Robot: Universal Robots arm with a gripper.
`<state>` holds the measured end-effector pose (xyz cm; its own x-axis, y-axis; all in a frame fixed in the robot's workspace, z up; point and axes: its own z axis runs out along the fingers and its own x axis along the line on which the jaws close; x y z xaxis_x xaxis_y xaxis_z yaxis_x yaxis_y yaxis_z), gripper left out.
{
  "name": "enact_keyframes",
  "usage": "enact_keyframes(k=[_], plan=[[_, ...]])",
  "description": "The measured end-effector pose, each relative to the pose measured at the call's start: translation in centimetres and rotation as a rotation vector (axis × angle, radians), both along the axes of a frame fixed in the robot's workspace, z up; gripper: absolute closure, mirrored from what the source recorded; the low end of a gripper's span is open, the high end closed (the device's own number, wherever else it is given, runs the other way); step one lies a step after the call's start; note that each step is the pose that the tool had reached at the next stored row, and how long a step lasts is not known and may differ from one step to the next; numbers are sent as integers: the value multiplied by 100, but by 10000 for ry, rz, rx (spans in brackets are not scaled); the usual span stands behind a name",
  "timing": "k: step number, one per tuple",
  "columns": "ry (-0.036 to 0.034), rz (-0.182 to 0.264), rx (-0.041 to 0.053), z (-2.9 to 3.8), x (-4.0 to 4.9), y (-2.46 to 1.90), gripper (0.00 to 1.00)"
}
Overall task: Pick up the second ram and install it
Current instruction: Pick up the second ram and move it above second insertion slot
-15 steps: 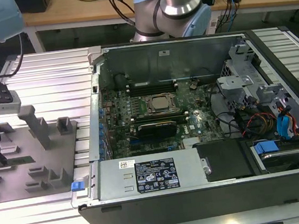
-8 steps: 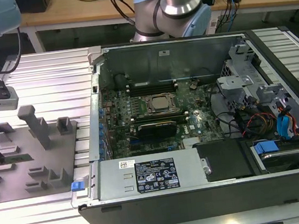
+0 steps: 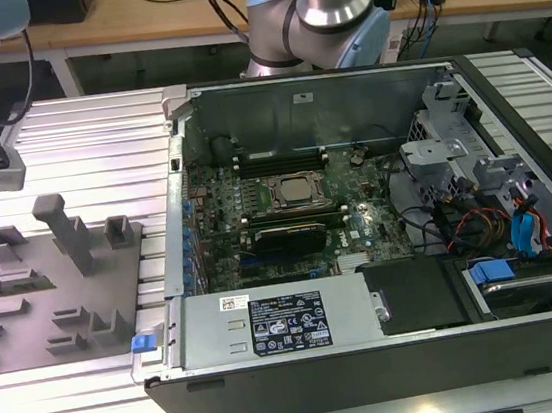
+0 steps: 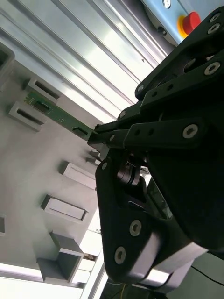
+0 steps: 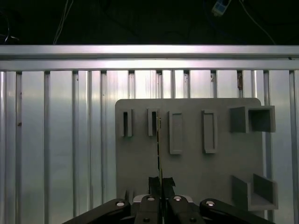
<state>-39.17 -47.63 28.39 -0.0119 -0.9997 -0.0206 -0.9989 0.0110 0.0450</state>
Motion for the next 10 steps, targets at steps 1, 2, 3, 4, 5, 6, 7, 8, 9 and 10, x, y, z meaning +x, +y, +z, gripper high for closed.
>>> enact_keyframes(k=[1,2,3,4,5,6,7,8,9,10], plan=[[0,0,-1,30,0,1,87],[1,0,-3,61,0,1,87],[1,0,-4,89,0,2,87],[0,0,-4,110,0,2,87],[1,0,-5,125,0,2,87],[1,0,-5,148,0,3,87],[0,0,-5,169,0,4,87],[0,1,-7,192,0,5,87],[0,0,-8,218,0,7,87],[0,0,-8,254,0,9,87]])
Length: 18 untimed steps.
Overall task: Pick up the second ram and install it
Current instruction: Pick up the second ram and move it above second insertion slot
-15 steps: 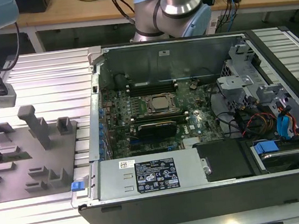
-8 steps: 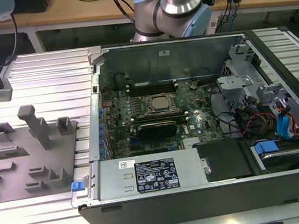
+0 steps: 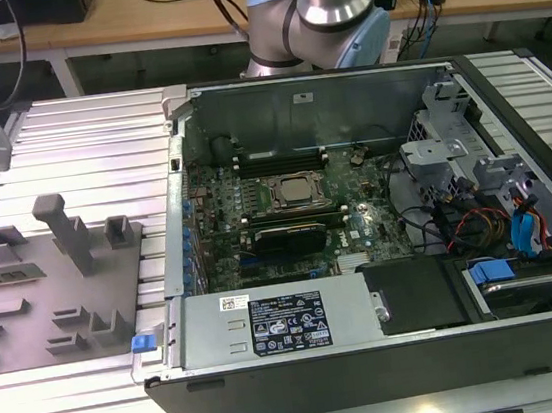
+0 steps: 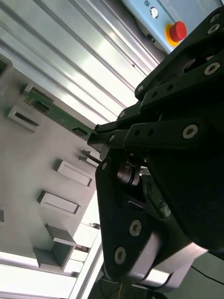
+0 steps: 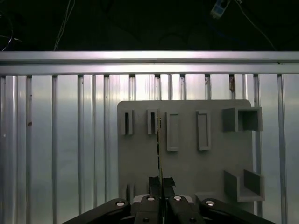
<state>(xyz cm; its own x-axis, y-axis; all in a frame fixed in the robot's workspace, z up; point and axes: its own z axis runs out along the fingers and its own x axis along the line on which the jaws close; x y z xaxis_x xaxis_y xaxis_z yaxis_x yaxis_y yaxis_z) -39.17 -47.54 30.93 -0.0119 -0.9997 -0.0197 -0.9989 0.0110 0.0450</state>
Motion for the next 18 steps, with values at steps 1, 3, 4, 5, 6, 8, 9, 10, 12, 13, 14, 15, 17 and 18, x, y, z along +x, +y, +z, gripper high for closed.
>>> enact_keyframes(k=[1,3,4,5,6,8,9,10,12,13,14,15,17,18], plan=[[0,0,-1,32,0,1,87],[0,0,-3,73,0,4,87],[0,0,-3,93,0,4,87],[1,0,-5,125,0,5,87],[0,0,-5,139,0,6,87],[0,0,-6,180,0,8,87],[0,0,-9,215,0,10,87],[1,1,-11,255,0,12,87],[0,0,-13,294,0,14,87],[0,0,-13,317,0,15,87],[-1,0,-14,355,0,17,87],[0,0,-17,395,0,20,87],[1,0,-21,459,0,24,87],[1,0,-22,481,0,25,87]])
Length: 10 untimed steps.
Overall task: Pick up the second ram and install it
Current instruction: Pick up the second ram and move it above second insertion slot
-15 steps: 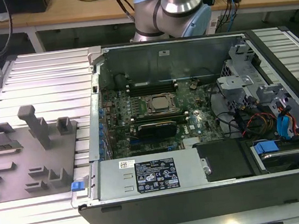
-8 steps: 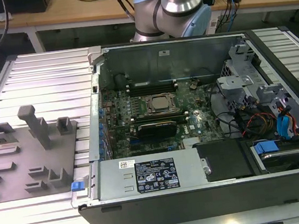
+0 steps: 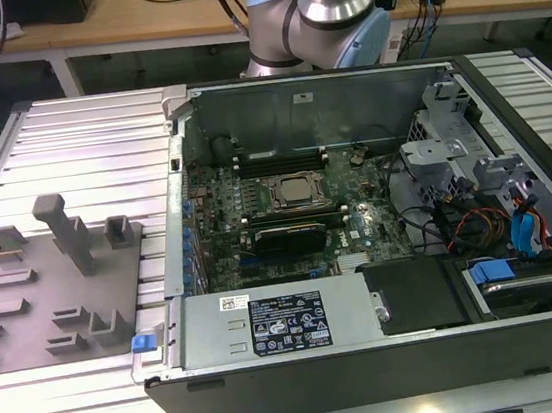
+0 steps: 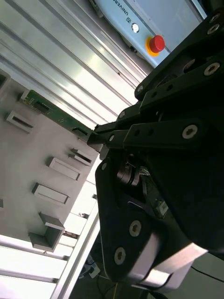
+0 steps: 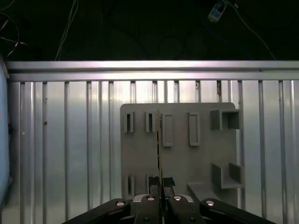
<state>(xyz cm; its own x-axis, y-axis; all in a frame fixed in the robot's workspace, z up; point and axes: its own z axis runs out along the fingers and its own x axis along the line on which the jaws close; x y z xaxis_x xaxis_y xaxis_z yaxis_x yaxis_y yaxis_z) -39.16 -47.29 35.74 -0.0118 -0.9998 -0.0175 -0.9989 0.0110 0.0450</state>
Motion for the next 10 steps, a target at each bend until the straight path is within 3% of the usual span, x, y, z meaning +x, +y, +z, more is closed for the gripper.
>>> enact_keyframes(k=[10], plan=[[-1,-1,-13,166,0,10,87]])
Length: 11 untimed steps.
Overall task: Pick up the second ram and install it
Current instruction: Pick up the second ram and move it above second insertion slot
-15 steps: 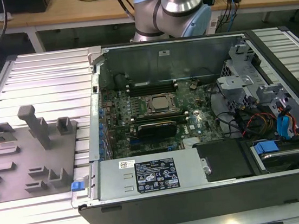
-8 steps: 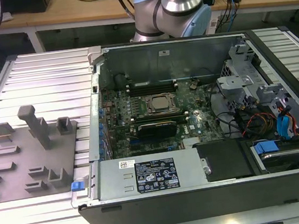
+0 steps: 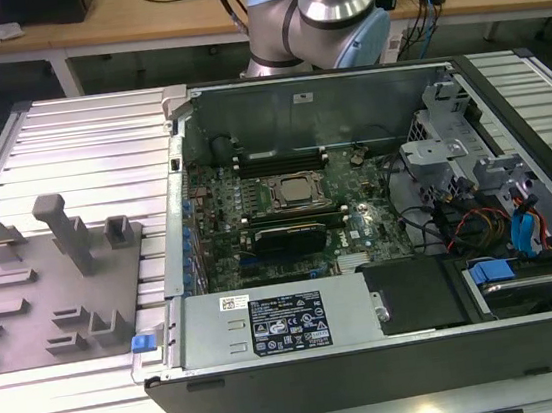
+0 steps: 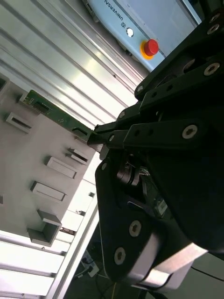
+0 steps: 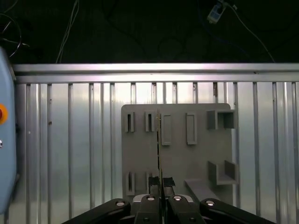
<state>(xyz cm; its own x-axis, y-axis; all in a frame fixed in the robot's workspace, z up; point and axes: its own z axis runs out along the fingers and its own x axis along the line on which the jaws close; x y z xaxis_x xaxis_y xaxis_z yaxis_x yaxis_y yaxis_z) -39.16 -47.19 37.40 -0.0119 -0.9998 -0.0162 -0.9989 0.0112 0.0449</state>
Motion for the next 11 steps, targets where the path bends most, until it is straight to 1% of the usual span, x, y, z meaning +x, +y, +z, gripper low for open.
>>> enact_keyframes(k=[3,6,10,11], plan=[[0,0,-2,48,0,2,87],[1,1,-6,117,0,8,87],[0,0,-7,180,0,12,87],[0,0,-7,225,0,14,87]])
